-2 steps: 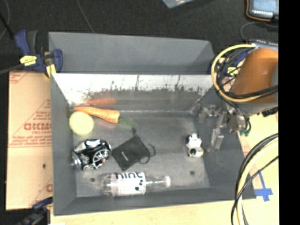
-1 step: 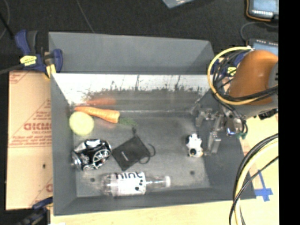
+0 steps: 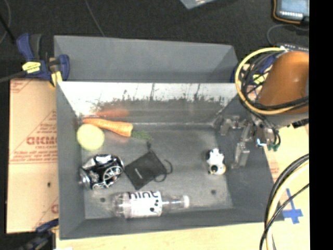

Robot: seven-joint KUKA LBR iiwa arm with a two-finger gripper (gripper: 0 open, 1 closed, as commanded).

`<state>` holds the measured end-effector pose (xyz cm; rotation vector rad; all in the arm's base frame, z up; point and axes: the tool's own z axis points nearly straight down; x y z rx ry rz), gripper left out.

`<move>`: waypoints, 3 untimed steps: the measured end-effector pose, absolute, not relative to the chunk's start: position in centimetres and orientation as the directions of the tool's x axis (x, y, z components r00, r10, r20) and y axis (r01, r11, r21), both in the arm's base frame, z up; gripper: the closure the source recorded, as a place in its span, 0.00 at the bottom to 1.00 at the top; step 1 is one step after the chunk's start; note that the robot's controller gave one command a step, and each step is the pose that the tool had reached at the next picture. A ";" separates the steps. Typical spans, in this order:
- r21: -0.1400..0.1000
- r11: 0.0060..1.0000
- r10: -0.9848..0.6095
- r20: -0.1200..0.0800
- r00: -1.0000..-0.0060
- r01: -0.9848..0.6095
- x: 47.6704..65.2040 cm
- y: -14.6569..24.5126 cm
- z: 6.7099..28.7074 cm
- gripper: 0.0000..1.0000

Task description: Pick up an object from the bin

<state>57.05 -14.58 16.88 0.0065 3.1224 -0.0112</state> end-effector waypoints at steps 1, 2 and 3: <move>-0.001 1.000 0.007 0.002 -1.000 0.007 55.8 -15.4 12.7 0.00; -0.005 0.999 0.047 -0.020 -0.999 0.047 57.3 -14.9 8.6 0.00; -0.003 1.000 -0.021 0.001 -1.000 -0.021 55.6 -15.5 7.1 1.00</move>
Offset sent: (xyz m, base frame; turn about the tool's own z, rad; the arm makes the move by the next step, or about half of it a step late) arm 0.0055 0.0010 -0.0925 0.0502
